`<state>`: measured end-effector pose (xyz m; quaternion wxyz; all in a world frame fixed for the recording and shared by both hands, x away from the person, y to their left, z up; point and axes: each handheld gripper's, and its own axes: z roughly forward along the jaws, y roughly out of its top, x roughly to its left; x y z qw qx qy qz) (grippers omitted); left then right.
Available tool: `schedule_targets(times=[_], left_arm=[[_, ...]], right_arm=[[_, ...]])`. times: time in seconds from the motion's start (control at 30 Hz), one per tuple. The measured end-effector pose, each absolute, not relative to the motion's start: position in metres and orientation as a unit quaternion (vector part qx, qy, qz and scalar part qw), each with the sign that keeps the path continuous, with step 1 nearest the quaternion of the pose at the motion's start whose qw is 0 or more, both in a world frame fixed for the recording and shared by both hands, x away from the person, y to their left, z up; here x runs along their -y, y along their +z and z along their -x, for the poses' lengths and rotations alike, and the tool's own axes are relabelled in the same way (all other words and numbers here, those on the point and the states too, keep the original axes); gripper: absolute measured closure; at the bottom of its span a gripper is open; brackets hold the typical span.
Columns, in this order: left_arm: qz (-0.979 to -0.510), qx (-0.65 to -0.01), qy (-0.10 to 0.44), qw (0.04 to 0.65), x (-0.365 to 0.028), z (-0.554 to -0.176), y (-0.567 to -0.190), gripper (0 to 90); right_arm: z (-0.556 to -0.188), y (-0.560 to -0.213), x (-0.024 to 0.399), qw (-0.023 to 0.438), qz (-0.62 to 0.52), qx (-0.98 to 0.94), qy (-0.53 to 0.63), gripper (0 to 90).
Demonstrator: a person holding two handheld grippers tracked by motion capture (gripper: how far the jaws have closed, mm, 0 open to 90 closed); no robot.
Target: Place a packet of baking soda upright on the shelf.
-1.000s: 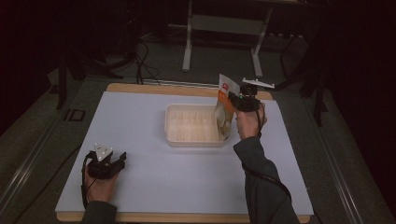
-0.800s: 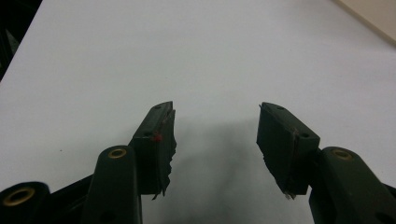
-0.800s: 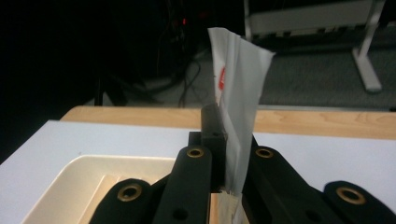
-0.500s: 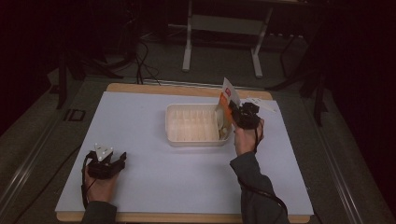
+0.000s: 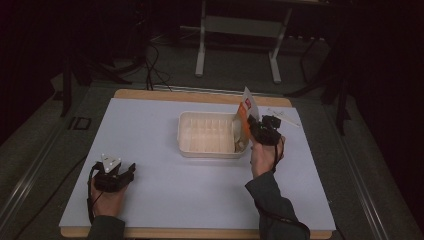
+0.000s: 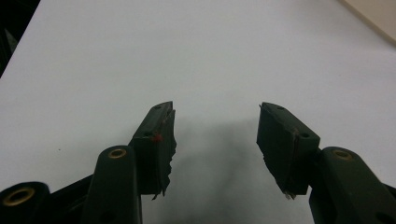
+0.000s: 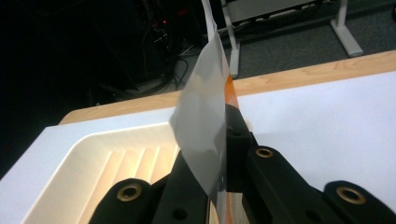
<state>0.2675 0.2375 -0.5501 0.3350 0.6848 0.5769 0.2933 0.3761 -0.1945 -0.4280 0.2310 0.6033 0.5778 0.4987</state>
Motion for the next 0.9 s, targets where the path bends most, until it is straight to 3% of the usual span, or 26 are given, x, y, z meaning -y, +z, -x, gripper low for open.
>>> schedule_targets(times=[0.17, 0.3, 0.5, 0.77, 0.9], left_arm=[[-0.685, -0.577, 0.293, 0.336, -0.238, -0.267, -0.55, 46.2], [-0.685, -0.577, 0.293, 0.335, -0.238, -0.268, -0.55, 45.9], [-0.684, -0.578, 0.293, 0.336, -0.238, -0.267, -0.55, 45.9], [-0.683, -0.578, 0.293, 0.337, -0.238, -0.267, -0.55, 45.9], [-0.682, -0.579, 0.293, 0.337, -0.238, -0.267, -0.55, 45.9]], right_arm=[[-0.372, -0.428, 0.191, 0.235, -0.595, -0.585, 0.499, 89.8], [-0.373, -0.429, 0.198, 0.239, -0.59, -0.602, 0.482, 72.5], [-0.372, -0.428, 0.207, 0.22, -0.572, -0.639, 0.464, 57.3], [-0.366, -0.425, 0.213, 0.205, -0.543, -0.687, 0.439, 51.8], [-0.361, -0.425, 0.219, 0.174, -0.528, -0.716, 0.422, 50.4]])
